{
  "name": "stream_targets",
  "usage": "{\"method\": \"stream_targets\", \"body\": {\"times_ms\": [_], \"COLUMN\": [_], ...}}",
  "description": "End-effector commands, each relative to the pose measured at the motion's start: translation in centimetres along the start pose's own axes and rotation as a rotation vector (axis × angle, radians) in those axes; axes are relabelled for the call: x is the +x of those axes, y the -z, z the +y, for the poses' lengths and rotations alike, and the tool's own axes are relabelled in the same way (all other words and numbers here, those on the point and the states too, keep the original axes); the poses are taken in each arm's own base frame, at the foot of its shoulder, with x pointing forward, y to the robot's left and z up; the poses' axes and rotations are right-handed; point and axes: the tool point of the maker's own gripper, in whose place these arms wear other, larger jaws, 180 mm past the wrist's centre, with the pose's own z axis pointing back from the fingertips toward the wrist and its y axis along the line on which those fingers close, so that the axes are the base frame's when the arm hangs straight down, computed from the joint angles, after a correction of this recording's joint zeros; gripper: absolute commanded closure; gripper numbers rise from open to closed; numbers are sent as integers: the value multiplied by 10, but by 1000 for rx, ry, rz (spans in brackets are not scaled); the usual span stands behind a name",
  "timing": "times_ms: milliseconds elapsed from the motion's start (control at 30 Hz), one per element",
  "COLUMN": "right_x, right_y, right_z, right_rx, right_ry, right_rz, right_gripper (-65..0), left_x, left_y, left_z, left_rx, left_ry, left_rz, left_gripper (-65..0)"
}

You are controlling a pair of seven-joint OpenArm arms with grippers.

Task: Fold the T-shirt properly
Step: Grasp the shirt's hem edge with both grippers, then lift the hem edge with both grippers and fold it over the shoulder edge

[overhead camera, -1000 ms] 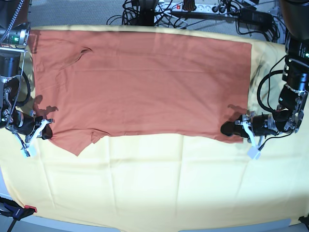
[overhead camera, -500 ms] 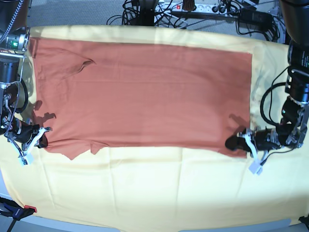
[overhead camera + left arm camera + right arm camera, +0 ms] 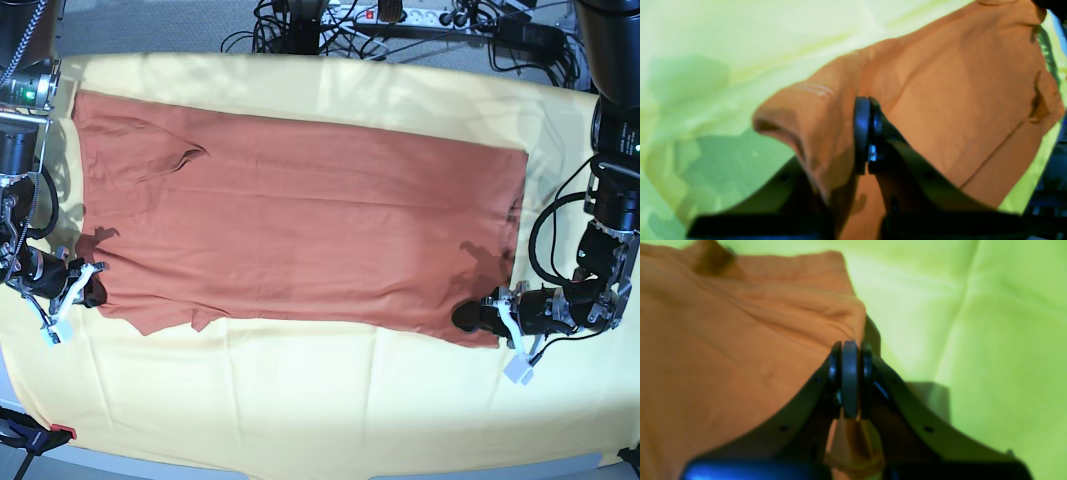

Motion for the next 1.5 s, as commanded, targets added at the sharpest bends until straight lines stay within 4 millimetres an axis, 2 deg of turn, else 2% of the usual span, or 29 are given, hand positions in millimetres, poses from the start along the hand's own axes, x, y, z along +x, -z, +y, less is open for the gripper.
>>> {"method": "stream_targets", "body": {"times_ms": [0,67,167,333,500,700,967,1167,1333,1467], "right_x": [25,22,29,40,31,21,1,0,-8,-11], "right_y": [-13,-16,-21,-27,-26,-39,-40,-43,-43,-44], "right_z": [-11,-12,-12,-9,-8,-12,-5,-9,-1,0], "right_rx": [-17,-8,1,-3,-2,-12,-9,-19,23,28], "right_ry": [-7,7,12,-28,-27,-53,-81,-87,-49,-48], "right_rz": [-64,-49,-74,-84,-60,-48,-7,2,50,64], "right_gripper": [0,0,0,0,0,0,0,0,0,0], "left_x": [23,22,28,35,22,-1,-8,-7,-28,-34], "left_y": [-14,-15,-14,-11,-12,-25,-49,-63,-67,-68], "left_z": [-1,-5,-16,-44,-57,-46,-27,-25,-29,-29], "left_rx": [-4,-23,-59,-105,-125,-95,-34,-40,-67,-67], "left_ry": [21,8,20,127,181,170,155,127,109,114], "left_rz": [-49,-41,-53,-15,11,48,59,46,157,196], "left_gripper": [0,0,0,0,0,0,0,0,0,0]}}
